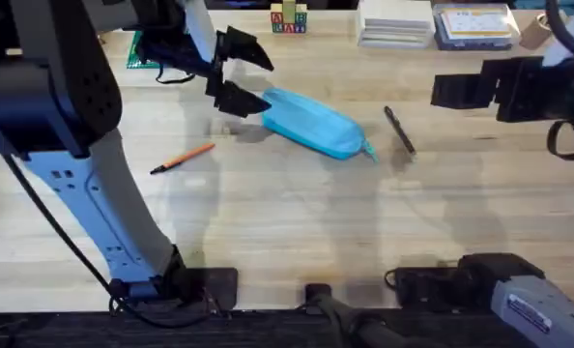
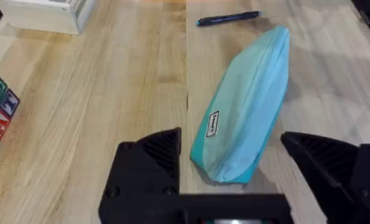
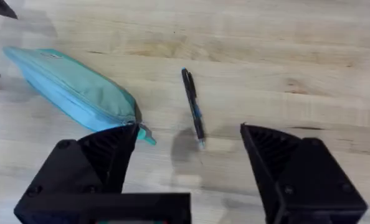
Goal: Unzip the bag, pick up the pens from the table one at a time and place them inside, then zip the bag closed.
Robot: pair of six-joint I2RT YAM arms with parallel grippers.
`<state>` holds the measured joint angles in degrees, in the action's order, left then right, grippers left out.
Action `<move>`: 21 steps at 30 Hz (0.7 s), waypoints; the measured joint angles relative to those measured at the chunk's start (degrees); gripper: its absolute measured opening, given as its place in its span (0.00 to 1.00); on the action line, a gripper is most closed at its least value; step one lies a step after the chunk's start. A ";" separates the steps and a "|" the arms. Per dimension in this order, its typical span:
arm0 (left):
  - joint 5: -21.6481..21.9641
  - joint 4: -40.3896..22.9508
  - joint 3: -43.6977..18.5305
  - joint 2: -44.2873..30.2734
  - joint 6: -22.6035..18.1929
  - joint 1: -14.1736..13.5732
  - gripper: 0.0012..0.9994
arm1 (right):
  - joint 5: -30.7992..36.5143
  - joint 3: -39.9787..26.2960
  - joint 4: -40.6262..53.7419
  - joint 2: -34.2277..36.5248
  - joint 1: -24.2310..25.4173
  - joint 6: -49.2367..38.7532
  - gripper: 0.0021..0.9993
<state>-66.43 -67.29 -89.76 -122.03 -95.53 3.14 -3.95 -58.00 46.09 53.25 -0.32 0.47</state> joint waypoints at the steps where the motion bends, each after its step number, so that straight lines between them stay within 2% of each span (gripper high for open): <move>1: 0.00 0.00 0.00 -0.31 -0.06 0.00 0.99 | 0.00 0.00 0.01 0.00 0.01 0.00 1.00; 21: 1.88 0.01 0.00 -1.29 -0.10 -0.33 0.99 | 0.00 0.00 0.00 0.00 0.00 0.00 1.00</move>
<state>-64.55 -67.28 -89.76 -123.33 -95.64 2.80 -3.95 -58.00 46.09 53.25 -0.32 0.47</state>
